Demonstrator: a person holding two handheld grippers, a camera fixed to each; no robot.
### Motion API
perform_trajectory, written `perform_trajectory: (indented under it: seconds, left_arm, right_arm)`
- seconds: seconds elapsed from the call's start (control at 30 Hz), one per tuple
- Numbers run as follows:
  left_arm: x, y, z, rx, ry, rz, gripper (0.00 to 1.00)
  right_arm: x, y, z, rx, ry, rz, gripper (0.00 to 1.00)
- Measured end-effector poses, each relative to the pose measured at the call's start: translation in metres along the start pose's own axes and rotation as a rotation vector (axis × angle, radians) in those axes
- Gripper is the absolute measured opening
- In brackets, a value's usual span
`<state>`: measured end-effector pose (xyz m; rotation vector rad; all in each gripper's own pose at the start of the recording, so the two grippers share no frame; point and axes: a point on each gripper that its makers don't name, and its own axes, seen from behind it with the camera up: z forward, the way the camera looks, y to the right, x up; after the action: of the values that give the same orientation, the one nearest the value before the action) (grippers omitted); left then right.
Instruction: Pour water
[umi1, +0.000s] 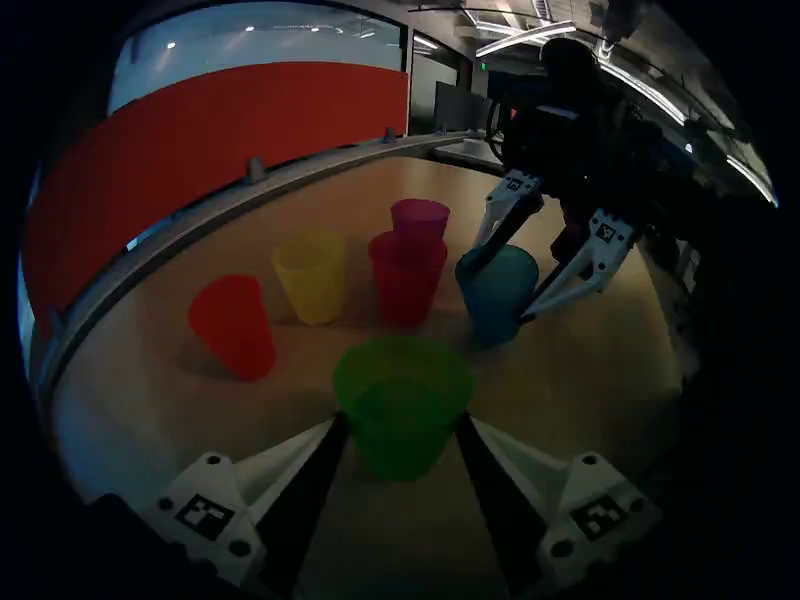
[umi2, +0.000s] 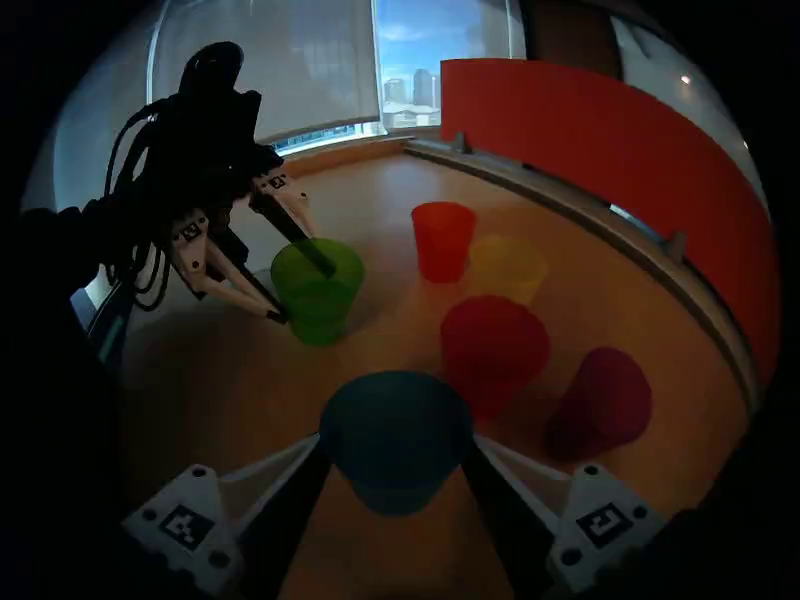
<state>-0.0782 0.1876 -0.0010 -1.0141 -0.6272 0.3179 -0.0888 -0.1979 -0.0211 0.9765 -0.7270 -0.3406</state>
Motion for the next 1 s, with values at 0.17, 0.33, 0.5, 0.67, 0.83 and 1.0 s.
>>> perform_trajectory:
  seconds: [0.17, 0.33, 0.5, 0.67, 0.83, 1.0]
  left_arm:
    - [-0.004, 0.001, 0.001, -0.005, -0.008, -0.005, 0.78]
    - [-0.006, 0.0, 0.002, -0.003, -0.017, 0.001, 0.78]
    - [-0.008, 0.001, 0.003, 0.001, -0.018, 0.004, 0.78]
    - [-0.009, 0.001, 0.001, 0.002, -0.018, 0.002, 0.78]
    - [-0.012, 0.001, 0.0, 0.005, -0.019, 0.002, 0.78]
    - [-0.014, 0.001, -0.001, 0.006, -0.021, -0.002, 0.78]
  right_arm:
    - [-0.002, -0.001, 0.0, 0.003, 0.005, 0.01, 0.9]
    - [-0.004, -0.001, 0.0, 0.003, 0.008, 0.009, 0.9]
    - [-0.005, -0.002, 0.0, -0.002, 0.009, -0.002, 0.89]
    - [-0.007, -0.002, -0.001, -0.007, 0.008, -0.005, 0.9]
    - [-0.011, -0.002, -0.003, -0.014, 0.006, -0.007, 0.9]
    - [-0.015, -0.002, -0.004, -0.023, 0.003, -0.007, 0.9]
